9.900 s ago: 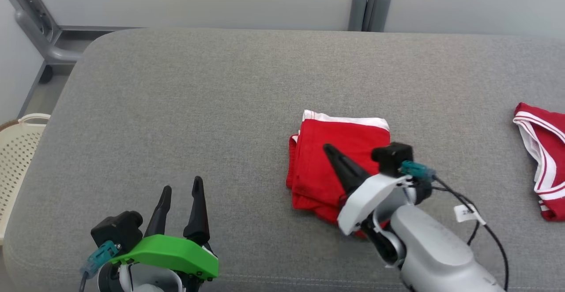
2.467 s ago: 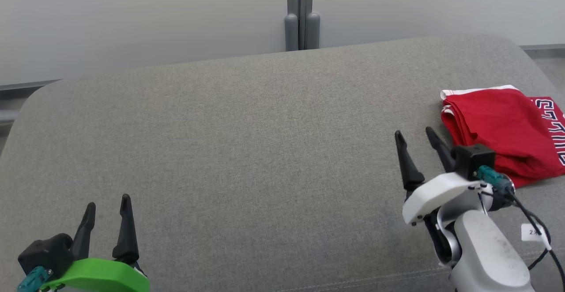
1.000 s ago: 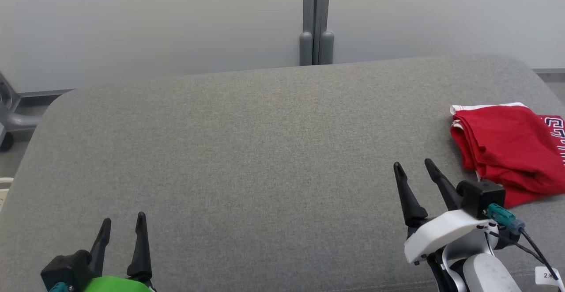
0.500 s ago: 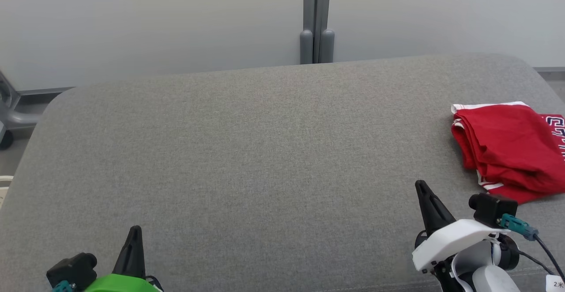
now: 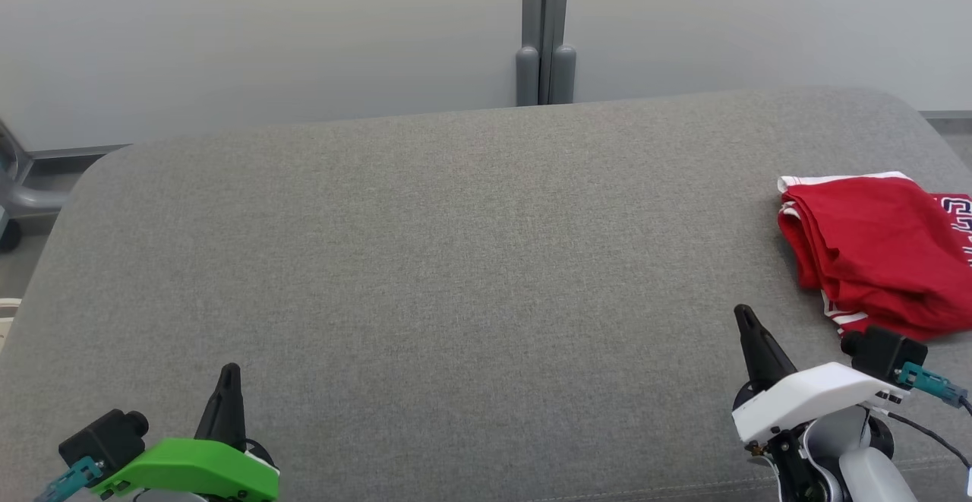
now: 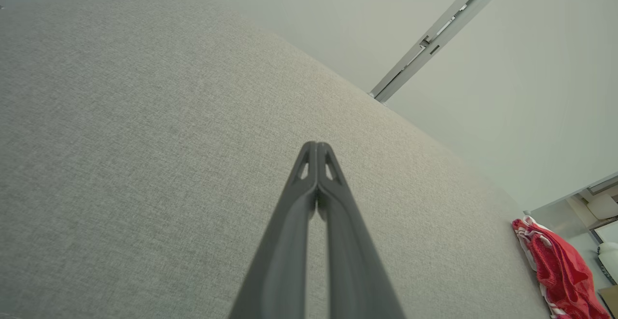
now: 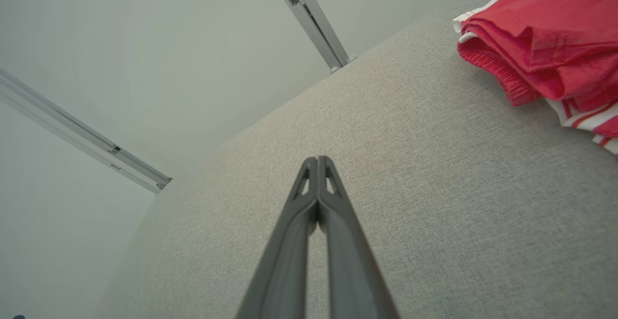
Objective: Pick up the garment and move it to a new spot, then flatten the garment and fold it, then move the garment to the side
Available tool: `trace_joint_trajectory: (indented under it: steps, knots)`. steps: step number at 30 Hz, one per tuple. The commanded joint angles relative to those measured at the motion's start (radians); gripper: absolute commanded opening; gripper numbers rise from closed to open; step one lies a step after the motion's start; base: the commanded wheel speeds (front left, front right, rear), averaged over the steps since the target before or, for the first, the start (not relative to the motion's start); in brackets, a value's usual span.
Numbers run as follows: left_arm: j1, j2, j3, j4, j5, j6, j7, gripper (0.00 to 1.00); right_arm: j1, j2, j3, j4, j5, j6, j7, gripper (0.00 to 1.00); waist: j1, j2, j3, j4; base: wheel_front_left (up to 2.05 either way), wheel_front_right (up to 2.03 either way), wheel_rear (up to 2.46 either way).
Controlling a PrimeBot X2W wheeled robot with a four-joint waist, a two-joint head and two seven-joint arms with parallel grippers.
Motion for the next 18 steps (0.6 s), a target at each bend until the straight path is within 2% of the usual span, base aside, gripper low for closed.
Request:
trace_joint_trajectory:
  steps: [1, 18]
  knots:
    - [-0.037, -0.001, 0.023, -0.002, -0.028, -0.015, 0.006, 0.0, -0.039, -0.004, -0.011, -0.008, 0.04, 0.0, 0.007, 0.0, 0.0, 0.0, 0.001, 0.0, 0.0, 0.0, 0.0]
    - [-0.085, -0.069, 0.106, 0.046, -0.165, -0.088, 0.057, 0.0, -0.065, -0.005, -0.062, 0.025, 0.263, 0.0, 0.047, 0.0, 0.0, 0.0, 0.011, 0.001, 0.0, 0.0, 0.0]
